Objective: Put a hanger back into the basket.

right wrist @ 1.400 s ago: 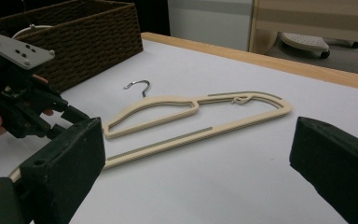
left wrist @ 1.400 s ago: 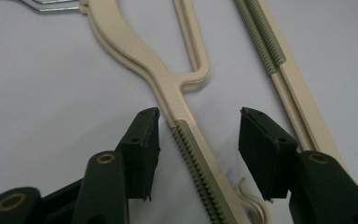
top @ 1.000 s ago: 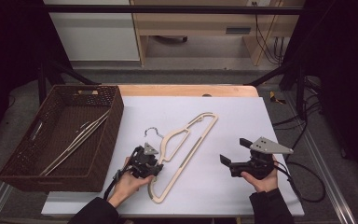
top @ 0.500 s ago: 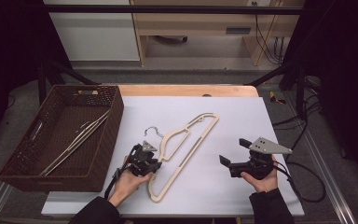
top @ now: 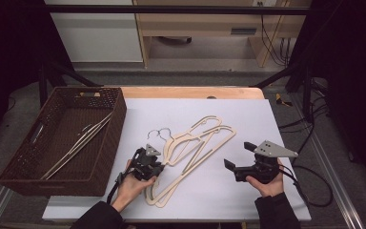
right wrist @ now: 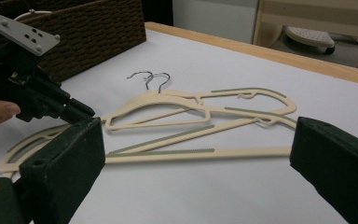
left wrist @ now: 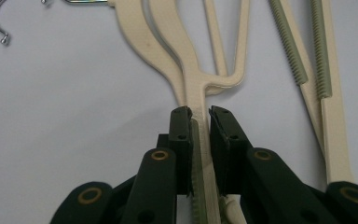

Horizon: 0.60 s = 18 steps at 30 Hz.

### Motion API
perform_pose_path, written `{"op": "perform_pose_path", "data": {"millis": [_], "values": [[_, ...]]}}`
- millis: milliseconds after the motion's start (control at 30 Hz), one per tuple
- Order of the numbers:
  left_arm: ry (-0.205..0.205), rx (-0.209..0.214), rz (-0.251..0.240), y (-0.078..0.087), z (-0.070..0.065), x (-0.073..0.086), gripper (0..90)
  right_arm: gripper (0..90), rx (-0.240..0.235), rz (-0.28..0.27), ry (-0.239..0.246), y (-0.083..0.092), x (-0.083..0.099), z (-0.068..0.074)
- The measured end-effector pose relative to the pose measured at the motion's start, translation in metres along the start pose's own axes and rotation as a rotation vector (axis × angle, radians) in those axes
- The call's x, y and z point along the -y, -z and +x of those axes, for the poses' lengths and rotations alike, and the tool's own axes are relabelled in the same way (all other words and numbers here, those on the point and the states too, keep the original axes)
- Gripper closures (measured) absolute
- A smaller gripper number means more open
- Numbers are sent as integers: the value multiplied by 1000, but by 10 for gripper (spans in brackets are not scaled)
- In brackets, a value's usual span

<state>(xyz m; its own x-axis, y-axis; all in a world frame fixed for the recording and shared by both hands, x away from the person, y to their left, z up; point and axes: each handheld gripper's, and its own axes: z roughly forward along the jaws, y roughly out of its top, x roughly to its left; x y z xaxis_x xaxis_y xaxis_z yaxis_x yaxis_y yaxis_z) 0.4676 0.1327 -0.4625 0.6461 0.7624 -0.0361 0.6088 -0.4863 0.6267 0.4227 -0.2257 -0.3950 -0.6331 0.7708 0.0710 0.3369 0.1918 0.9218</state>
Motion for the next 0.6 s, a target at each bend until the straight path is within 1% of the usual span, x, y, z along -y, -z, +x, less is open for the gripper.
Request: {"op": "perform_pose_path", "data": {"millis": [33, 100, 133, 200, 233, 267, 300, 333, 367, 433, 533, 567, 600], "values": [[-5, 1, 0, 0, 0, 0, 788, 34, -2, -2, 0, 0, 0, 0], [0, -2, 0, 0, 1, 1, 768, 34, -1, -1, -3, 0, 0, 0], [-1, -2, 3, 1, 2, 1, 739, 34, 0, 1, -1, 0, 0, 0], [-3, 15, 13, 2, 4, 3, 682, 34, -1, 0, 3, 0, 0, 0], [12, 18, 12, 2, 3, 4, 656, 34, -2, 1, 2, 0, 0, 0], [-7, 26, 28, 2, 4, 6, 636, 34, -1, 1, 2, 0, 0, 0], [-15, 23, 27, 3, 4, 8, 631, 34, -1, 0, 6, 0, 0, 0], [-13, 25, 22, 3, 3, 9, 627, 34, -1, 1, 5, 1, 0, 0], [-26, 28, 38, 5, 4, 9, 627, 34, -1, 1, 2, 1, 0, 0], [-25, 26, 42, 4, 3, 9, 626, 34, -3, -3, 3, 1, 0, 0], [-29, -8, 56, 4, -3, 7, 632, 35, -4, 0, 2, 0, 0, 0], [-37, -19, 68, 4, -6, 6, 643, 35, -6, 1, -1, 0, 0, 0], [-32, -19, 68, 3, -8, 6, 670, 35, -6, 0, 2, -1, 0, 0]]}}
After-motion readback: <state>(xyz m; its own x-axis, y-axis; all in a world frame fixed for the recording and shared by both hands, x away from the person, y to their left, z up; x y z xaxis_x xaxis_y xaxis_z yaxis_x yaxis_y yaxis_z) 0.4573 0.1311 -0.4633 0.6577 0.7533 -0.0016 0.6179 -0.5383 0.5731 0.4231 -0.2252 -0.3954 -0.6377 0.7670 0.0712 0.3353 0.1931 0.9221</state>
